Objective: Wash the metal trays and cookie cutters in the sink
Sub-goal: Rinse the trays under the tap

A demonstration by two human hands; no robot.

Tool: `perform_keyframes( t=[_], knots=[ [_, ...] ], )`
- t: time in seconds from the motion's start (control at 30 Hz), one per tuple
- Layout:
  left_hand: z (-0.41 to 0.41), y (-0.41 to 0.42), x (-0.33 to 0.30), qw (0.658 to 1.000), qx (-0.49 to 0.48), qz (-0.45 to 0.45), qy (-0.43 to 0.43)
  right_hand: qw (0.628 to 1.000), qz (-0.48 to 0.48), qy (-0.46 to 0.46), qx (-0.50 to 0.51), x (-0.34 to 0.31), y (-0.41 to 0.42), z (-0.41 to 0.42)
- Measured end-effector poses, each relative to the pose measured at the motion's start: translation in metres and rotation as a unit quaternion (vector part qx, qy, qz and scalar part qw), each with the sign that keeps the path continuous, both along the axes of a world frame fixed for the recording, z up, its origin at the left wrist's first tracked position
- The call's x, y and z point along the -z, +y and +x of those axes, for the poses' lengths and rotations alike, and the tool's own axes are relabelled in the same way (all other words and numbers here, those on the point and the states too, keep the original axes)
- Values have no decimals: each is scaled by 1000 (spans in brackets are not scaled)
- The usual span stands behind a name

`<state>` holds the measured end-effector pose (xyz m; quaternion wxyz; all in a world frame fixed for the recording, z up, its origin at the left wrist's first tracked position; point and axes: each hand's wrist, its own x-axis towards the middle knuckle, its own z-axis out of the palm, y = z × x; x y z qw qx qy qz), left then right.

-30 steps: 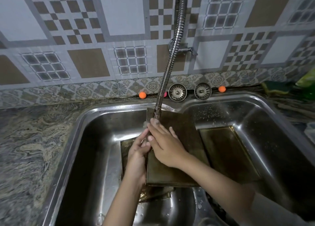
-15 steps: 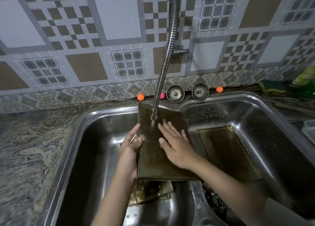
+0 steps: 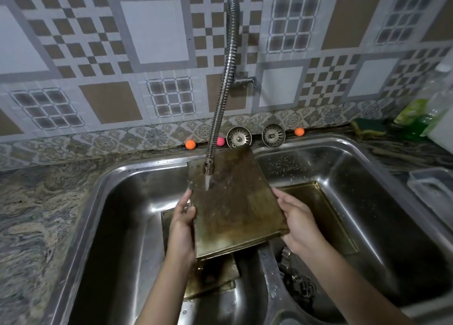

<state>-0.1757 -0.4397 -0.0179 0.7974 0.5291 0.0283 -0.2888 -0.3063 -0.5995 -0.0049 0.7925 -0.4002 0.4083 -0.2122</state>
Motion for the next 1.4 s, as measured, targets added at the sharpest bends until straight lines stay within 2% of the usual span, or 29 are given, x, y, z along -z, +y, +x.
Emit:
perform_keyframes(
  t=[0.13, 0.3, 0.37, 0.43, 0.5, 0.6, 0.7, 0.8, 1.0, 1.17, 1.27, 1.4],
  knots=[
    [-5, -9, 0, 999, 30, 2, -33, 997, -73, -1, 17, -23, -9, -7],
    [1, -16, 7, 994, 97, -46, -21, 990, -139, -1, 22, -44, -17, -16],
    [11, -15, 19, 995, 99, -6, -19, 979, -197, 9, 44, -58, -25, -23],
    [22, -7, 41, 991, 73, 100, -43, 961, -266, 20, 69, -69, -38, -32],
    [32, 2, 65, 971, 49, 222, -67, 939, -331, 40, 80, -71, -54, -41],
    [44, 17, 103, 931, 47, 359, -42, 902, -414, 105, 62, -59, -71, -52],
    [47, 28, 129, 880, 101, 464, -28, 875, -441, 198, 34, -28, -75, -59],
    [42, 32, 137, 822, 131, 551, -56, 829, -465, 310, -17, 16, -70, -62],
    [53, 34, 156, 748, 110, 644, -120, 754, -519, 381, -126, 89, -44, -55],
    [64, 41, 179, 732, 117, 656, -139, 704, -484, 454, -252, 117, -40, -40],
    [64, 48, 177, 735, 100, 649, -172, 714, -460, 452, -273, 124, -40, -29],
    [57, 57, 165, 745, 100, 616, -236, 764, -444, 408, -230, 116, -46, -22]
  ],
)
